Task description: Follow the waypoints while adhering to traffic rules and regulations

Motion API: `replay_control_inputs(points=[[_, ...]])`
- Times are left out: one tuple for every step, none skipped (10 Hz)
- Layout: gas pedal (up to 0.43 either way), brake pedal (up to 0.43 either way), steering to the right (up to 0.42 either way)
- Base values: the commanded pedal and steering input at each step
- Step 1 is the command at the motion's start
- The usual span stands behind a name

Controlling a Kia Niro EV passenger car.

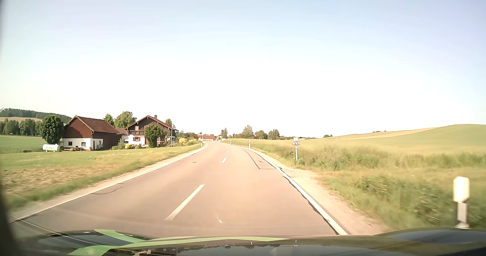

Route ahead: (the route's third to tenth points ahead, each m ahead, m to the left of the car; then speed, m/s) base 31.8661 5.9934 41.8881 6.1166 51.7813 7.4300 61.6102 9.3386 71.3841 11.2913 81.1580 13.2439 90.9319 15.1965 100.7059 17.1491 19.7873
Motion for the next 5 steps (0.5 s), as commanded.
replay_control_inputs(points=[[0.130,0.000,-0.024],[0.150,0.000,-0.024],[0.169,0.000,-0.024],[0.169,0.000,-0.024],[0.169,0.000,-0.024]])
